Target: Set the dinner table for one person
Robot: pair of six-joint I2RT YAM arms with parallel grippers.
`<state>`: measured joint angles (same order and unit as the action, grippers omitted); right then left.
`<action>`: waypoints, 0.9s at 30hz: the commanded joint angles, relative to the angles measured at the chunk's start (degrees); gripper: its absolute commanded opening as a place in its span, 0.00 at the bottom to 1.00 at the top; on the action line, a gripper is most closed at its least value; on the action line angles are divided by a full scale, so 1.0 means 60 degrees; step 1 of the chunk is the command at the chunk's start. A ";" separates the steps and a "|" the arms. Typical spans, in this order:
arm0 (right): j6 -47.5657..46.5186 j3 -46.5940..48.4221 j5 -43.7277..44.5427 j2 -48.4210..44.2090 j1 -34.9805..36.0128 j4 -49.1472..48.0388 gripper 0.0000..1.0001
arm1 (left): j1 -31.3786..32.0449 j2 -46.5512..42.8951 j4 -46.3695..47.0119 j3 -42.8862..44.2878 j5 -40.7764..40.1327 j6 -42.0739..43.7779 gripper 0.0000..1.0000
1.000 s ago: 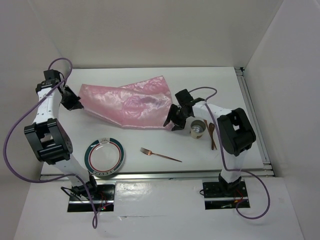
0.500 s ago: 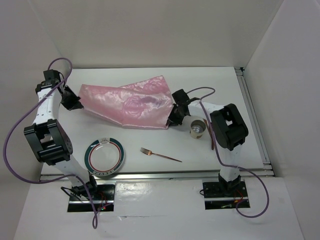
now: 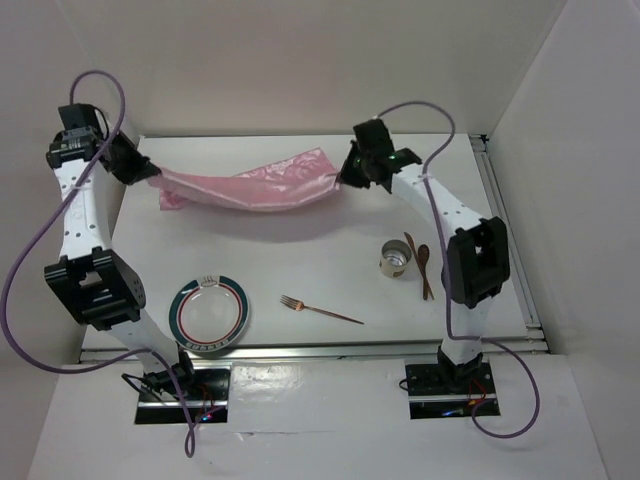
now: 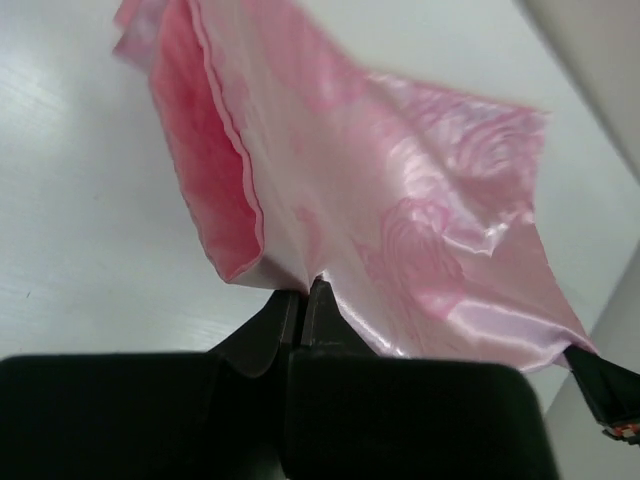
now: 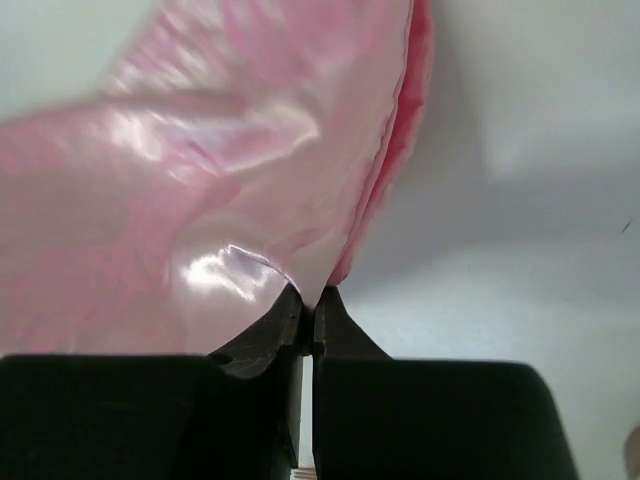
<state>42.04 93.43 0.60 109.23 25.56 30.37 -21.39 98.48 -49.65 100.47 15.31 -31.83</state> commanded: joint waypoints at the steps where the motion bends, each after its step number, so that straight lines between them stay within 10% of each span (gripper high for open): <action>1: -0.1102 0.1724 0.0793 -0.1430 -0.0364 0.0518 0.00 | 0.0005 -0.0329 0.0043 0.1984 0.1065 -0.0304 0.00; 8: -0.1762 0.2271 0.1334 -0.2734 -0.0627 0.0827 0.00 | 0.0005 -0.0459 -0.0367 0.4113 0.1680 -0.0583 0.00; 20: -0.2041 0.1875 0.2185 -0.4859 -0.0714 0.1326 0.00 | -0.0317 -0.1969 0.0305 0.3340 0.2325 -0.0964 0.00; 27: -0.2041 0.1947 0.1805 -0.4131 -0.1109 0.0770 0.00 | 0.0355 0.0123 0.0467 0.4274 0.3557 -0.0612 0.00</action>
<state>30.79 104.44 10.50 82.04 21.04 37.60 -21.23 93.32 -49.23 123.96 33.78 -36.38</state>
